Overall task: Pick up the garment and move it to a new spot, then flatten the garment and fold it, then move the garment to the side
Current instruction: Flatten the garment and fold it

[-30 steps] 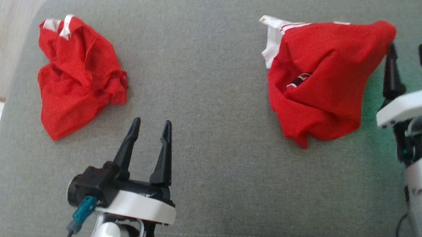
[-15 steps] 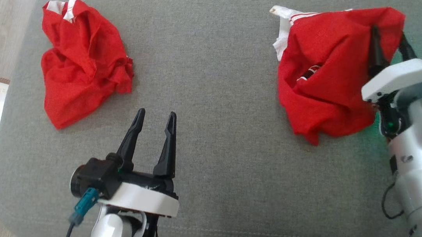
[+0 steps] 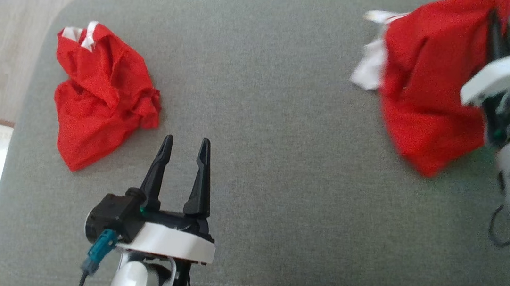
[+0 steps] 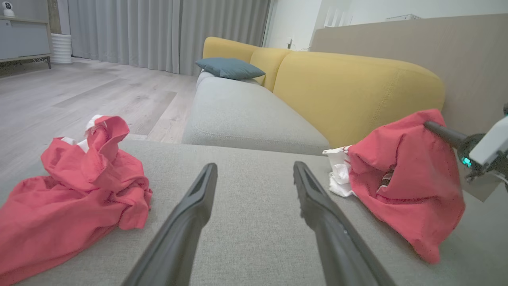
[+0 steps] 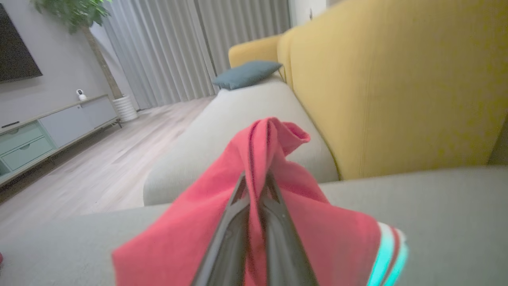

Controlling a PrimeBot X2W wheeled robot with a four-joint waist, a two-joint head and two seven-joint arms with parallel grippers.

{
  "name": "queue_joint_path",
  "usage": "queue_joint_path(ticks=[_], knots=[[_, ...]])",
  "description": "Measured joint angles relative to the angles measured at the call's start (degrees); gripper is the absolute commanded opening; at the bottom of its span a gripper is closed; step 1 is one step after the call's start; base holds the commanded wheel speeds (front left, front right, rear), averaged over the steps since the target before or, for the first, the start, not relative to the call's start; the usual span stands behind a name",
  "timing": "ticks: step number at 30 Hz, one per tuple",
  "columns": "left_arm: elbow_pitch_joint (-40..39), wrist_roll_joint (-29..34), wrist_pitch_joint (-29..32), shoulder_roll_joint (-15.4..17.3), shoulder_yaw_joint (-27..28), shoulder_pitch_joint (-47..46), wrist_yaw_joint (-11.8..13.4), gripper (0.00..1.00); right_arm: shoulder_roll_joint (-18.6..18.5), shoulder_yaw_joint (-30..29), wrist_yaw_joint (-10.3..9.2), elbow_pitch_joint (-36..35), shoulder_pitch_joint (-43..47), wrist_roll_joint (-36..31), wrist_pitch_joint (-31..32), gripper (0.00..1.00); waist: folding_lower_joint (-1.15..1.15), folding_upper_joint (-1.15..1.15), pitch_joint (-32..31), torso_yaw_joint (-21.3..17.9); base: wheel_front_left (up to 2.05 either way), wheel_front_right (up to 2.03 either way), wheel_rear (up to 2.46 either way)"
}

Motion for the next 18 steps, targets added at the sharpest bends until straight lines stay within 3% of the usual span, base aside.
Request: queue_joint_path(ticks=[3,9,13,18], knots=[[0.0,-0.6,0.0,0.0,0.1,0.2,0.4,1.00,-2.9,2.7,0.00,-1.9,-4.0,-4.1,-0.4,0.00,0.00,0.00,-1.6,0.0,0.00,0.00,0.00],[-0.3,-1.2,0.0,0.0,0.6,2.1,0.6,1.00,-7.6,14.0,0.00,-5.9,-10.1,-12.6,-3.2,0.00,0.00,0.00,-3.6,0.3,0.00,0.00,0.00],[-0.4,-1.6,0.0,0.0,0.8,2.7,0.9,1.00,-6.3,26.4,0.00,-5.7,-8.6,-13.6,-3.6,0.00,0.00,0.00,-4.3,0.3,0.00,0.00,0.00],[-0.4,-2.0,0.0,0.0,0.7,3.4,0.9,1.00,-3.4,38.1,0.01,-2.3,2.9,-10.6,-3.5,0.00,0.00,0.00,-4.3,0.1,0.00,0.00,0.00]])
